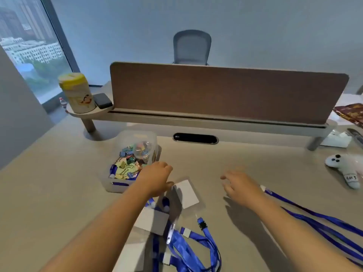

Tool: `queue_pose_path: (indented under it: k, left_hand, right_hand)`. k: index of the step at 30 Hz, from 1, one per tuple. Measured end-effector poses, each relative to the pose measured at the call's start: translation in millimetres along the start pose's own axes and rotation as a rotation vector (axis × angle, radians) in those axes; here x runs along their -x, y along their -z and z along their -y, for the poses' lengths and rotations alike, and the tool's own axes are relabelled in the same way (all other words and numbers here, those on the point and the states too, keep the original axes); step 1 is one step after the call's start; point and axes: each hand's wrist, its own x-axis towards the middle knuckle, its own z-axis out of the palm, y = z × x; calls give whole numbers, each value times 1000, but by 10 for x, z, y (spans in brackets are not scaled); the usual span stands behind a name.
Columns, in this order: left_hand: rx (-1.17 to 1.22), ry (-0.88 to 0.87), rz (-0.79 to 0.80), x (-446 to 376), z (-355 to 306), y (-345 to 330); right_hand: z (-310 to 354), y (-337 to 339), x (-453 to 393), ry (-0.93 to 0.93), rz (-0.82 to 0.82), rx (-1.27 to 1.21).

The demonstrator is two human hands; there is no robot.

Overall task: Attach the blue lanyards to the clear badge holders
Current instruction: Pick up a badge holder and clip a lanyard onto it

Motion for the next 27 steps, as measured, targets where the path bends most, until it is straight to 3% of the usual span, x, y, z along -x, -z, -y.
queue_pose_path:
  k: [9, 14, 23, 25, 27]
  left_hand:
    - [-73, -69, 252, -564, -333, -612]
    - [2, 81, 326, -781, -446, -726]
    - [-53, 267, 343, -893, -424, -653]
    - [14, 288, 285, -894, -409, -601]
    - [228, 313, 205, -903, -377, -516]
  right_hand:
    - [-359, -610, -89, -64, 103, 75]
    - [-404, -699, -164, -74, 84, 34]
    - [-424, -701, -245, -79, 68, -30]
    - [-408, -681, -251, -92, 61, -69]
    - [-387, -658, -270, -108, 61, -146]
